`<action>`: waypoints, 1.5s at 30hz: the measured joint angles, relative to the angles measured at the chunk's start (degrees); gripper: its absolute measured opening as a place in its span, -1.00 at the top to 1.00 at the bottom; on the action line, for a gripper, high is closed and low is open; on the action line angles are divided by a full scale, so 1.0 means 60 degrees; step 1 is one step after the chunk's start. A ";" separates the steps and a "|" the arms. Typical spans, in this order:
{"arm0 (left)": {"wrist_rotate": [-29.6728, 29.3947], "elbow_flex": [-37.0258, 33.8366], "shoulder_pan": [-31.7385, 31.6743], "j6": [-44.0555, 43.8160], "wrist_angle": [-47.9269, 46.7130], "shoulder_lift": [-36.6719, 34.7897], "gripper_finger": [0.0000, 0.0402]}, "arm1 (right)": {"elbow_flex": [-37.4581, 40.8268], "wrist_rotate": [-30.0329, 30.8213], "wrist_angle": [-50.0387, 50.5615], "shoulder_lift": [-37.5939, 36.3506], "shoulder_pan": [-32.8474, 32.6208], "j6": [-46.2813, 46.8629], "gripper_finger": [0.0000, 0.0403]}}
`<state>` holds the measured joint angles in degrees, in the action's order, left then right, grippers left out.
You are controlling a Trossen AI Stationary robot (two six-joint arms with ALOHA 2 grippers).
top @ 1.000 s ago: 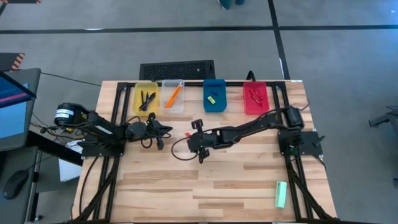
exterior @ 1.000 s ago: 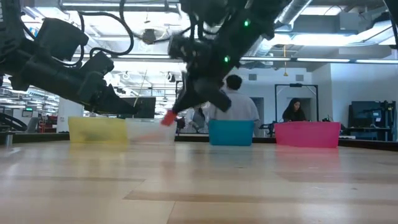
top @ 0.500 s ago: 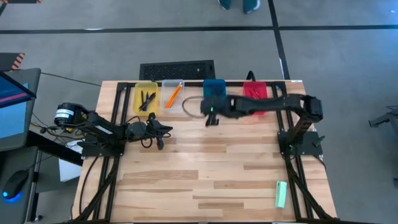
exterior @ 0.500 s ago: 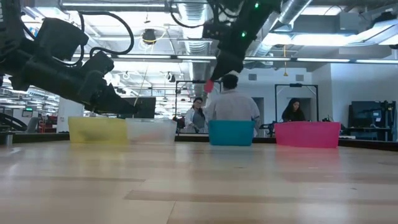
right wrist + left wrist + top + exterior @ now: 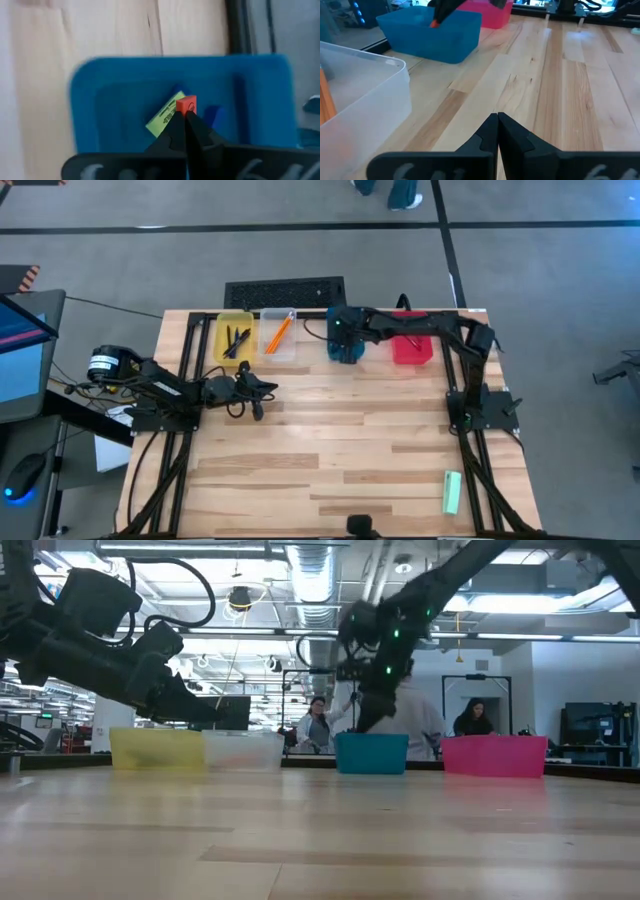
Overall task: Sort crayons/erasers/pens/pencils in bins
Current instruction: Put the orange eraser into the blue bin, then return to Home Position
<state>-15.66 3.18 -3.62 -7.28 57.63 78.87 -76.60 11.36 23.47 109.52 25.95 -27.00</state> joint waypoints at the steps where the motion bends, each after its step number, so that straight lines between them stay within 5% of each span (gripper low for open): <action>1: 0.0000 0.0000 -0.0003 -0.0001 0.0000 0.0000 1.00 | 0.0000 -0.0086 0.0005 0.0107 0.0072 0.0027 0.99; 8: 0.0004 0.0002 -0.0004 0.0097 0.0010 0.0000 1.00 | 0.0000 -0.0246 -0.0071 0.0243 0.0394 0.0323 0.91; 19: 0.0014 0.0015 -0.0004 0.0278 0.0235 0.0000 1.00 | -0.0009 0.0334 0.0469 0.0078 0.0245 0.0496 0.41; 22: 0.0037 0.0015 -0.0004 0.0488 0.0436 -0.0004 1.00 | 0.0000 0.0921 0.0875 -0.0300 0.0058 0.0364 0.50; 26: 0.0333 0.0015 -0.0057 0.0699 0.0405 -0.0022 1.00 | 0.0133 0.0592 0.0898 -0.1214 -0.0108 0.0471 0.86; 30: 0.0953 0.0015 -0.0235 0.0644 0.0414 -0.0025 1.00 | 0.1317 -0.0593 -0.0548 -0.2374 -0.0285 0.0798 0.95; 36: 0.1396 0.0015 -0.0502 0.0791 0.0345 -0.0353 1.00 | 0.3991 -0.0856 -0.3214 -0.4050 -0.0929 0.1462 0.98; 45: 0.1960 0.0011 -0.0637 0.1147 -0.1139 -0.2446 1.00 | 0.7280 -0.1253 -0.6240 -0.6570 -0.2251 0.2693 0.99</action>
<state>-3.90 3.25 -7.44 -0.40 50.79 64.20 -32.92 3.84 -13.97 70.10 12.45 -10.84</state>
